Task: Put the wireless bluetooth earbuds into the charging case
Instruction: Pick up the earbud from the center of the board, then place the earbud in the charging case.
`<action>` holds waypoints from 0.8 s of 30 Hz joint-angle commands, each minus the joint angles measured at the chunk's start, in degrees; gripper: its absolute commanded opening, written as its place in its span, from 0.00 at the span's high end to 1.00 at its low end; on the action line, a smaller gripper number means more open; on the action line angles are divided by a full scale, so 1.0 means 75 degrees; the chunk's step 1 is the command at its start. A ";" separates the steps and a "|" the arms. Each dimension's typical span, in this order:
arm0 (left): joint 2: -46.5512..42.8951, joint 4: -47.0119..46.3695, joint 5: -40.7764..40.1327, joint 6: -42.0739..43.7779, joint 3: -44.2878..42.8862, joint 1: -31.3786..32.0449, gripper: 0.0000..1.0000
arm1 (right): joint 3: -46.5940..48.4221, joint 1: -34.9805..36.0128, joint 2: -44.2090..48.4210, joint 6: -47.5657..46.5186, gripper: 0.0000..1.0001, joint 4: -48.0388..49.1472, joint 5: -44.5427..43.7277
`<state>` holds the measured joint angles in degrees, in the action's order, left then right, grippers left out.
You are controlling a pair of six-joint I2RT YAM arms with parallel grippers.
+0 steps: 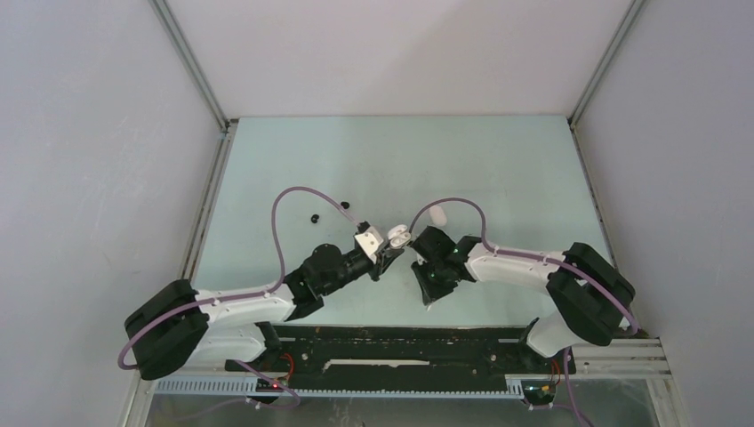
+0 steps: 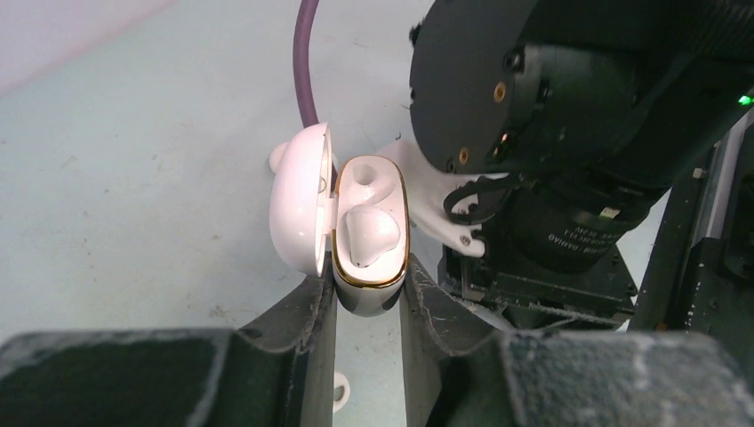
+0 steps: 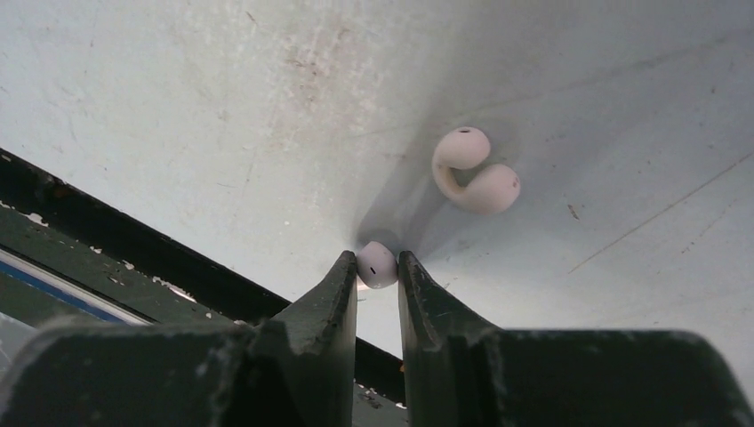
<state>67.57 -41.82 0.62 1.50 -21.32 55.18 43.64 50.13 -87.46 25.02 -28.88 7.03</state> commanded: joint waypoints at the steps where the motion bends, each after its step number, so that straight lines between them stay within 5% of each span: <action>1: -0.0387 -0.0183 -0.0275 0.0087 0.0099 -0.0043 1.00 | -0.0314 0.0282 -0.0842 -0.0223 0.87 -0.0273 -0.0843; 3: -0.0478 -0.0166 -0.0431 0.0121 0.0139 -0.0045 1.00 | -0.0279 0.0401 -0.0901 -0.0236 1.00 -0.0301 -0.0843; 24: 0.0199 -0.0167 -0.0429 -0.0148 -0.0113 -0.0080 1.00 | 0.0891 -0.0027 0.4390 -0.3514 1.00 -0.0140 -0.0189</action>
<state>66.39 -41.82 -3.92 1.28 -19.84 54.61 49.30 49.34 -60.62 7.77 -33.71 3.51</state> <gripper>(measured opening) 0.282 0.215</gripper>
